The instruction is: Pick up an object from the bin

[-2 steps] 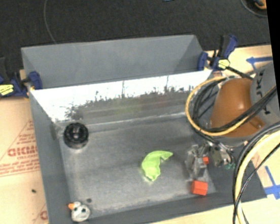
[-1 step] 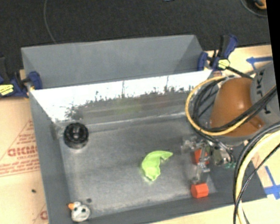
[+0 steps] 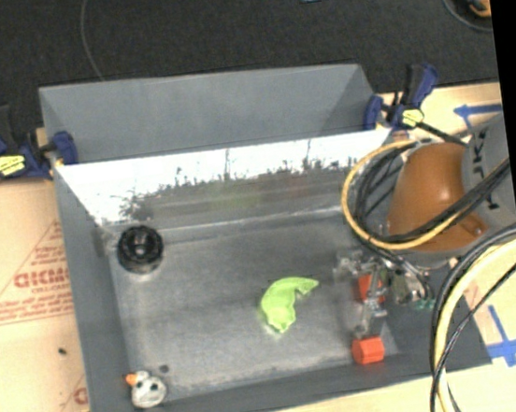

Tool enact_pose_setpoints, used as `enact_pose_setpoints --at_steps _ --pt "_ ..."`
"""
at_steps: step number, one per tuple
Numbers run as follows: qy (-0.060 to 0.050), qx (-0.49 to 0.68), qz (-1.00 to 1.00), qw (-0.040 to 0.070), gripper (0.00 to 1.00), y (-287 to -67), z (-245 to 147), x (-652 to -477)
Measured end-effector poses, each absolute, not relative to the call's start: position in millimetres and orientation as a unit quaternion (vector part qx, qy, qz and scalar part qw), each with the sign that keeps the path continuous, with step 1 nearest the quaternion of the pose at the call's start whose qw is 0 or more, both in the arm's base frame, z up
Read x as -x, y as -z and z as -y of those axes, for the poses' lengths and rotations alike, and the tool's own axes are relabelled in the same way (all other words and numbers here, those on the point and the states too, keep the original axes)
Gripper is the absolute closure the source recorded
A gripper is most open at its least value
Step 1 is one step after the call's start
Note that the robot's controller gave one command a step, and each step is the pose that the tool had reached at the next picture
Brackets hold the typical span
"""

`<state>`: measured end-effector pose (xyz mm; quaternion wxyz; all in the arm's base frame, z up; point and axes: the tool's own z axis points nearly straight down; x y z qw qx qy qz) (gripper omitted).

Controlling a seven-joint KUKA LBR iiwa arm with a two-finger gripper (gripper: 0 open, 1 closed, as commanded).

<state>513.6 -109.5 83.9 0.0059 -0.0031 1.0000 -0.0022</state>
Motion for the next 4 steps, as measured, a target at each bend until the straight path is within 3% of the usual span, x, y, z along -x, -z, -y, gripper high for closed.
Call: enact_pose_setpoints --at_steps 1,2,3,4 --pt "0.005 0.065 -0.998 0.007 0.00 -76.6 74.6 -529.4" --pt "0.003 0.151 -0.988 0.006 0.00 -70.6 35.6 -510.0" --pt "0.003 0.011 -1.000 0.007 0.00 -70.4 31.7 -509.7" --pt "0.002 0.029 -1.000 0.009 1.00 -70.6 -45.9 -480.2"
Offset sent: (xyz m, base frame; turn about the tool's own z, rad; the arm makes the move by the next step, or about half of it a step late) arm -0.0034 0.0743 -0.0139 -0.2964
